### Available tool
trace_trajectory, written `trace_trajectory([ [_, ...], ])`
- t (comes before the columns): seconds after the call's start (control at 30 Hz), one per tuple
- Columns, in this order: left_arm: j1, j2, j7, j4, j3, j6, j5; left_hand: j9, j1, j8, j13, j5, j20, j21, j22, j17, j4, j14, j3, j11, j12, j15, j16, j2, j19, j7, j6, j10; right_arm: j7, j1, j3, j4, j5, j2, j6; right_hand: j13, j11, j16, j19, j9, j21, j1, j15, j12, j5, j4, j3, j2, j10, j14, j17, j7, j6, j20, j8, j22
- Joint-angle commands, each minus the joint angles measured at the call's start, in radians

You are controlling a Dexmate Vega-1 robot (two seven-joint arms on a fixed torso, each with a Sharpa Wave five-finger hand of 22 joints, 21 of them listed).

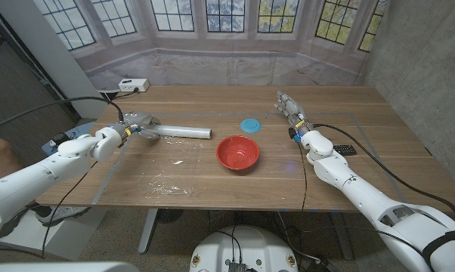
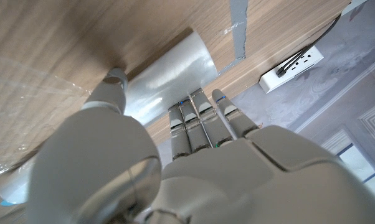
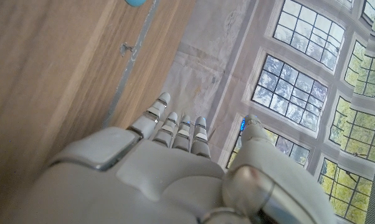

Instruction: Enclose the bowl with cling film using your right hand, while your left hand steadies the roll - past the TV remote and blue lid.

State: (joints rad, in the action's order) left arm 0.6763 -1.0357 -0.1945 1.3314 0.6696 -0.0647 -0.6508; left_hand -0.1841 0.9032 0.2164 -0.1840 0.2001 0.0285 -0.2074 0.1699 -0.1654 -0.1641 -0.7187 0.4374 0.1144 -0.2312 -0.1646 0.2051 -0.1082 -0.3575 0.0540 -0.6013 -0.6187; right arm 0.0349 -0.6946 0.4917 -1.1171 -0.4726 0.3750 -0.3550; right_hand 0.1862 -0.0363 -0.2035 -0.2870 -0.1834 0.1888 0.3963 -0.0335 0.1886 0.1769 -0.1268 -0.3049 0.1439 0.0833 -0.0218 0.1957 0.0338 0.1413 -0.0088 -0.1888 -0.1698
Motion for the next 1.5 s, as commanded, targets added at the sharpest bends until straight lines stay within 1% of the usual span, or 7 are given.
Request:
trace_trajectory([
  [0.03, -0.014, 0.020, -0.005, -0.023, 0.019, 0.004, -0.008, -0.002, 0.058, 0.002, -0.003, -0.001, 0.000, -0.002, 0.003, -0.002, 0.002, -0.020, 0.010, 0.001, -0.006, -0.004, 0.001, 0.039, -0.011, 0.001, -0.013, -0.019, -0.012, 0.004, 0.000, 0.023, -0.010, -0.006, -0.007, 0.003, 0.005, -0.003, 0.002, -0.002, 0.005, 0.007, -0.036, 0.005, 0.004, -0.006, -0.001, 0.003, 0.008, -0.004, 0.000, 0.001, 0.011, 0.006, -0.005, -0.003],
  [0.17, -0.022, 0.027, -0.010, -0.032, 0.027, 0.002, -0.013, -0.003, 0.060, 0.004, -0.003, -0.001, 0.000, -0.001, 0.003, -0.002, 0.002, -0.027, 0.013, -0.002, -0.006, -0.005, 0.001, 0.039, -0.012, 0.003, -0.022, -0.024, -0.015, 0.004, -0.002, 0.022, -0.011, -0.002, -0.006, 0.003, 0.005, -0.003, 0.002, -0.002, 0.005, 0.008, -0.036, 0.005, 0.004, -0.006, -0.001, 0.003, 0.008, -0.004, 0.000, 0.001, 0.012, 0.006, -0.005, -0.003],
  [0.2, -0.023, 0.028, -0.012, -0.033, 0.028, 0.001, -0.012, -0.003, 0.063, 0.003, -0.003, -0.001, 0.000, -0.001, 0.003, -0.002, 0.002, -0.036, 0.015, 0.012, -0.005, -0.008, 0.001, 0.040, -0.014, 0.003, -0.027, -0.028, -0.015, 0.004, -0.002, 0.020, -0.011, 0.000, -0.006, 0.003, 0.005, -0.003, 0.002, -0.002, 0.005, 0.008, -0.036, 0.005, 0.003, -0.006, -0.001, 0.003, 0.009, -0.004, 0.000, 0.001, 0.012, 0.006, -0.005, -0.003],
  [0.7, -0.041, 0.039, -0.025, -0.062, 0.044, -0.024, -0.010, -0.004, 0.096, 0.009, -0.005, -0.006, 0.011, 0.002, 0.003, -0.007, 0.002, -0.099, 0.027, 0.019, -0.007, -0.032, 0.008, 0.052, -0.031, 0.020, -0.088, -0.084, -0.019, 0.007, -0.005, 0.033, -0.013, -0.001, -0.018, 0.003, 0.005, -0.003, 0.002, -0.002, 0.005, 0.008, -0.036, 0.005, 0.003, -0.006, 0.000, 0.003, 0.009, -0.003, 0.000, 0.000, 0.011, 0.005, -0.004, -0.003],
  [0.87, -0.049, 0.046, -0.041, -0.082, 0.048, -0.039, -0.008, -0.005, 0.113, 0.016, -0.006, -0.009, 0.019, 0.003, 0.003, -0.010, 0.001, -0.136, 0.028, 0.037, -0.012, -0.042, 0.017, 0.059, -0.038, 0.027, -0.131, -0.124, -0.018, 0.007, -0.005, 0.035, -0.011, -0.002, -0.018, 0.003, 0.005, -0.003, 0.002, -0.003, 0.005, 0.008, -0.036, 0.005, 0.003, -0.006, 0.001, 0.003, 0.008, -0.003, 0.000, 0.000, 0.012, 0.006, -0.004, -0.003],
  [1.47, -0.064, 0.060, -0.084, -0.134, 0.062, -0.098, 0.015, -0.006, 0.146, 0.020, -0.008, -0.013, 0.034, 0.003, 0.003, -0.012, -0.003, -0.176, 0.031, 0.029, -0.013, -0.050, 0.023, 0.074, -0.051, 0.023, -0.175, -0.161, -0.002, -0.005, -0.004, 0.017, -0.011, -0.003, -0.009, 0.003, 0.005, -0.004, 0.001, -0.003, 0.005, 0.009, -0.035, 0.005, 0.003, -0.006, 0.001, 0.004, 0.008, -0.003, 0.000, 0.000, 0.012, 0.006, -0.004, -0.003],
  [1.5, -0.062, 0.061, -0.088, -0.135, 0.062, -0.099, 0.016, -0.006, 0.149, 0.020, -0.008, -0.014, 0.036, 0.003, 0.003, -0.012, -0.004, -0.178, 0.030, 0.036, -0.015, -0.051, 0.023, 0.074, -0.052, 0.023, -0.177, -0.169, 0.000, -0.007, -0.004, 0.014, -0.011, -0.002, -0.009, 0.003, 0.005, -0.004, 0.001, -0.003, 0.005, 0.009, -0.035, 0.005, 0.003, -0.006, 0.001, 0.004, 0.008, -0.003, 0.001, 0.001, 0.012, 0.005, -0.004, -0.003],
])
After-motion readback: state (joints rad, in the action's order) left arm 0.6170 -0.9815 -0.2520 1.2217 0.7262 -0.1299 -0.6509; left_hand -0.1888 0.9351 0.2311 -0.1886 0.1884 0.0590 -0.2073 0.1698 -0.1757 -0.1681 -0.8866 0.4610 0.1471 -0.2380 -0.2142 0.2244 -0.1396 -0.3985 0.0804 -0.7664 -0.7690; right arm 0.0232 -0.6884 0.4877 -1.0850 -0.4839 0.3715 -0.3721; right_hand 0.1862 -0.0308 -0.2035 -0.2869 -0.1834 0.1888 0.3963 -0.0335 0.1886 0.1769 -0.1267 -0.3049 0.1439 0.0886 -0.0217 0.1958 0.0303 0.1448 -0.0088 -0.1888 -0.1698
